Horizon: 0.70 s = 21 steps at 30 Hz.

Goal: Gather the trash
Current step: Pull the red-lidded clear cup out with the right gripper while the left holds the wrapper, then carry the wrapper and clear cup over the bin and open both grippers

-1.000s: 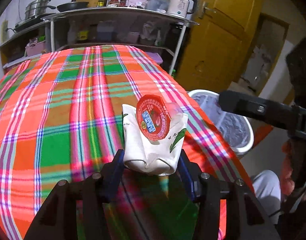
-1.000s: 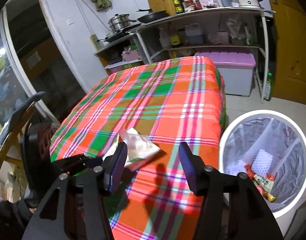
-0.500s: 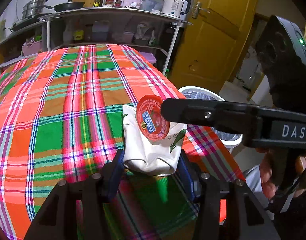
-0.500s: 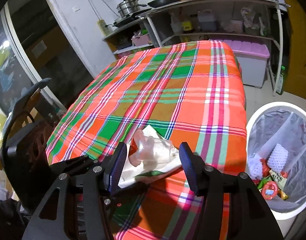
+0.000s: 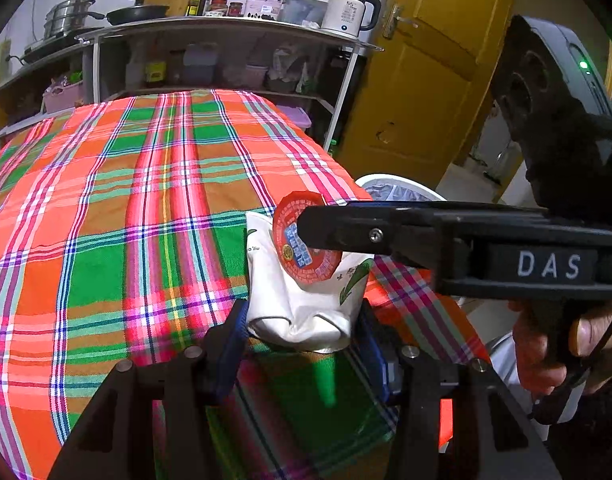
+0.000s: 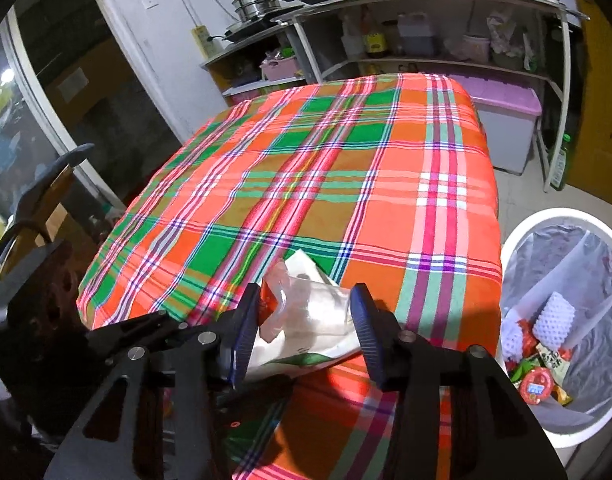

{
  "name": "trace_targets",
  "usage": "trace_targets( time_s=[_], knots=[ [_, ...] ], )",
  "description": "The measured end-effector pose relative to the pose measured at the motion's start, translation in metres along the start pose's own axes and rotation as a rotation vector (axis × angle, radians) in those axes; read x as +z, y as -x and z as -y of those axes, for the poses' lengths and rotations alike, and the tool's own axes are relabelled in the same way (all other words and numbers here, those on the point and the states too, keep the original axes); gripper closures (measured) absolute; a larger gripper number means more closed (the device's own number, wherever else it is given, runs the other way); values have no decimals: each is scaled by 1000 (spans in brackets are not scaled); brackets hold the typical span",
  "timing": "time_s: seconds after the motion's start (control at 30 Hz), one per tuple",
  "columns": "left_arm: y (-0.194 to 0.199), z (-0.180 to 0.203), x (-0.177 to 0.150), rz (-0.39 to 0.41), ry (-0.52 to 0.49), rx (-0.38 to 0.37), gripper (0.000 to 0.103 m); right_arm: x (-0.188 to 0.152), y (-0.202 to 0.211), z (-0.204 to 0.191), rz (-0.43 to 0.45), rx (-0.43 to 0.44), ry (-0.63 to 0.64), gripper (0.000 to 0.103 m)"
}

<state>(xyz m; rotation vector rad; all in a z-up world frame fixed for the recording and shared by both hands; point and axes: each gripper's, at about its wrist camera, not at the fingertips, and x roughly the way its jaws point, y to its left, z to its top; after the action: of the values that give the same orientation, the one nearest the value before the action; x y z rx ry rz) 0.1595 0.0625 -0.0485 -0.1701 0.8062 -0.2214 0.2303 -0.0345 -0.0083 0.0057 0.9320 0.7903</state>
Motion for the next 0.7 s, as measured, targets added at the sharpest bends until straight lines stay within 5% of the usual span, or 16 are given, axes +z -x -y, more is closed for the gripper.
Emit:
trace_targets(
  time_s=[0.7],
  knots=[
    [28, 3, 5, 61, 50, 83, 51, -7, 74, 15, 169, -82, -46, 56]
  ],
)
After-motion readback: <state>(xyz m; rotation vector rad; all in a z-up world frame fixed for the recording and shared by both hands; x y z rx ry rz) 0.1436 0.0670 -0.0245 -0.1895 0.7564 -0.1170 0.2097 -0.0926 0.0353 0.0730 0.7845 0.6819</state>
